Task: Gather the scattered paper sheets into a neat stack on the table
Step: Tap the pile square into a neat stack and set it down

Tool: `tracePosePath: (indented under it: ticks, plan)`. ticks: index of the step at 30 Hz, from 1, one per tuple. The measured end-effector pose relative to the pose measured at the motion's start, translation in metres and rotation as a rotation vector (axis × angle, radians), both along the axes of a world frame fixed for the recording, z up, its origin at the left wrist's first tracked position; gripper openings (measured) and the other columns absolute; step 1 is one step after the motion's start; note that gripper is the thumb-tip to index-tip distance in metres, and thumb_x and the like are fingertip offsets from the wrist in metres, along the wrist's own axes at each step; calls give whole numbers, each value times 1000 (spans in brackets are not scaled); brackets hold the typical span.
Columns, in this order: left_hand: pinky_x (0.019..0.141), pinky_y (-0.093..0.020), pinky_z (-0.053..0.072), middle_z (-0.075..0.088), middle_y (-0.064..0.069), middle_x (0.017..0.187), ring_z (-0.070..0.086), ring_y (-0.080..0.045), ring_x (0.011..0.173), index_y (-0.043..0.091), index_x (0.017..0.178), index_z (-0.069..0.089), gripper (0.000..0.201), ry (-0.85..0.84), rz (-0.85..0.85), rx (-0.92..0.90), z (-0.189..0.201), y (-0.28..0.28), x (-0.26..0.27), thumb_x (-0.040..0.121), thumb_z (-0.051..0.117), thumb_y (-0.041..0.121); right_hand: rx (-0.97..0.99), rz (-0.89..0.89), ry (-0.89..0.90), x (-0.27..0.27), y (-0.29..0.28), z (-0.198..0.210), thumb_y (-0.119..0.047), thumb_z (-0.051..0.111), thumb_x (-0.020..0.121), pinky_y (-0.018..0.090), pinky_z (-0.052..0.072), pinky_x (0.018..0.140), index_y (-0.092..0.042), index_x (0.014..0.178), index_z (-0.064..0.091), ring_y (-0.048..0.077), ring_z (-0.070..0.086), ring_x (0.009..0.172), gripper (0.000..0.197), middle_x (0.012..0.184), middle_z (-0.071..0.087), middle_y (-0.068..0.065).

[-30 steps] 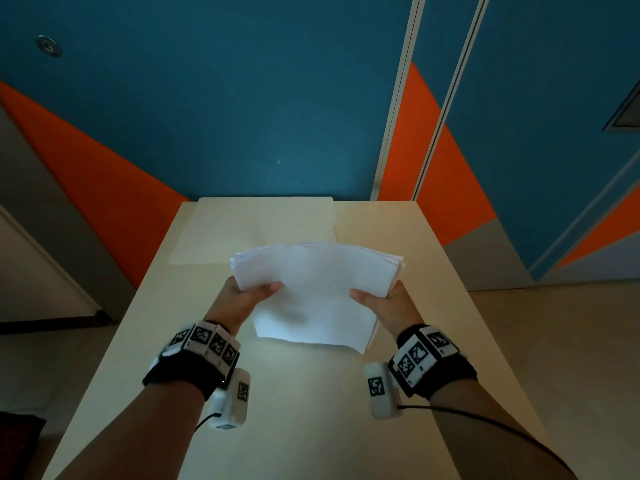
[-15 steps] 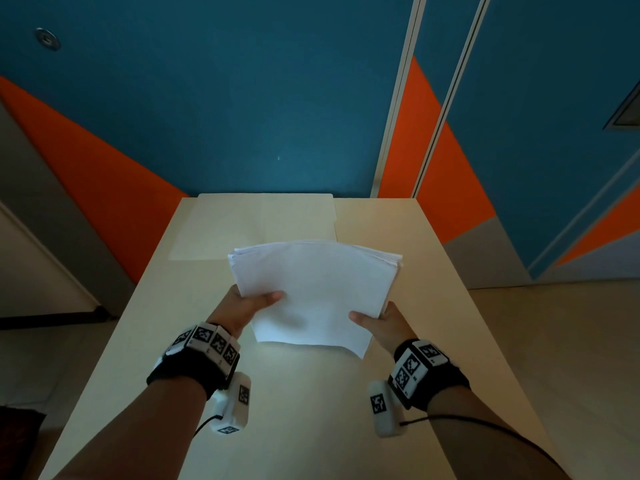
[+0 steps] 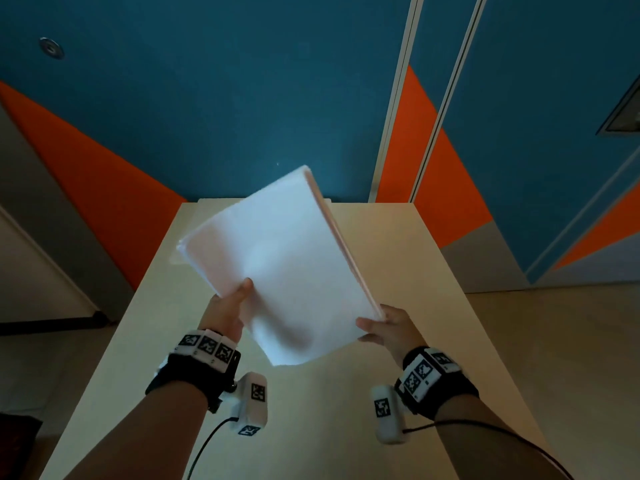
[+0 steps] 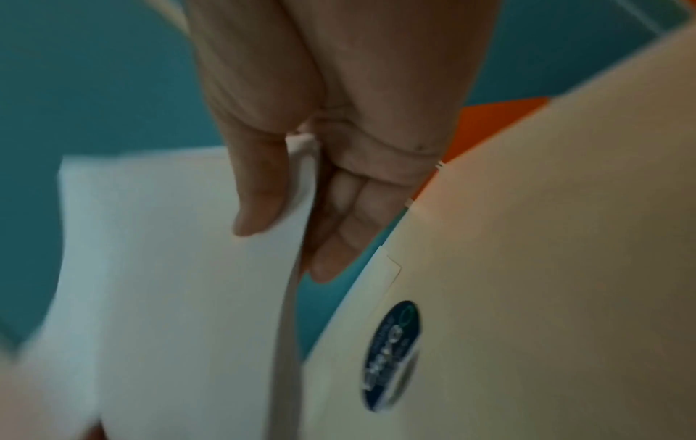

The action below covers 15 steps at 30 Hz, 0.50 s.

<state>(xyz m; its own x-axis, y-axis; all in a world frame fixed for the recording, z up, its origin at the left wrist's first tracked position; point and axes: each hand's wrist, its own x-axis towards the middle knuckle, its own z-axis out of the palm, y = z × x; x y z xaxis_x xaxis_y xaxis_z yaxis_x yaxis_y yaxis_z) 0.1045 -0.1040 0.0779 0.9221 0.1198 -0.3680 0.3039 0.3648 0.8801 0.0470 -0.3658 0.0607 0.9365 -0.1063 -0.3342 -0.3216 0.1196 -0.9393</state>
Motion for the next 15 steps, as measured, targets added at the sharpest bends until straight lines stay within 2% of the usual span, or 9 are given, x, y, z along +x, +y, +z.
tracePosePath:
  ticks: [2,3,4,6,8,10,12,13,15]
  plan:
    - [101,-48,42,66,-11,112,62,-28,104,4,118,57,30,29,-50,-99,-4,-3,-2,93,51,17,231,-95,-42,2,2,2,-21,91,49,28,59,65,-3,84,66,21,70,72,46,83,68,14]
    - [96,-47,45,71,-7,105,68,-23,96,8,112,61,26,47,-95,-133,-6,-7,-4,94,47,21,300,-105,-51,2,4,5,-28,94,36,32,59,67,-1,84,66,24,71,74,61,79,71,12]
    - [90,-44,48,74,-3,99,72,-18,88,10,107,63,26,68,-147,-162,-8,-11,-7,95,44,25,307,-99,-45,2,9,9,-31,94,33,34,59,69,3,86,67,24,72,74,68,75,74,9]
    - [85,-40,50,71,-3,107,71,-19,92,8,110,62,30,100,-213,-185,-17,-16,-10,93,48,29,189,-99,-12,2,16,18,-27,87,53,29,56,73,3,99,67,14,71,71,58,68,75,-4]
    - [82,-40,54,66,-12,118,63,-28,108,3,120,58,57,102,-234,-189,-23,-12,-14,73,74,31,80,-138,-41,4,16,25,-16,73,77,27,55,78,-4,109,67,2,70,67,35,79,74,-8]
    - [79,-38,59,67,-10,118,62,-27,109,6,122,57,87,73,-236,-180,-24,-1,-16,43,90,26,84,-167,-104,5,10,30,-5,67,82,22,58,70,-5,111,64,2,70,66,30,92,70,0]
    - [85,-39,57,69,-8,117,63,-24,108,13,118,60,92,9,-209,-154,-29,19,-13,32,93,23,39,-155,-152,7,1,38,-3,69,78,18,58,63,-5,112,63,6,70,70,34,100,70,8]
    - [87,-40,56,69,-8,117,64,-24,108,15,116,61,94,-15,-218,-121,-29,29,-13,29,94,26,26,-130,-172,8,-4,41,-9,76,72,19,58,65,-6,110,65,9,70,73,40,102,71,8]
    - [86,-41,56,69,-8,118,65,-26,106,15,115,62,95,-77,-295,17,-23,46,-11,28,93,35,47,-92,-183,12,-17,42,-35,92,38,22,59,66,-15,100,67,10,72,75,69,90,76,-2]
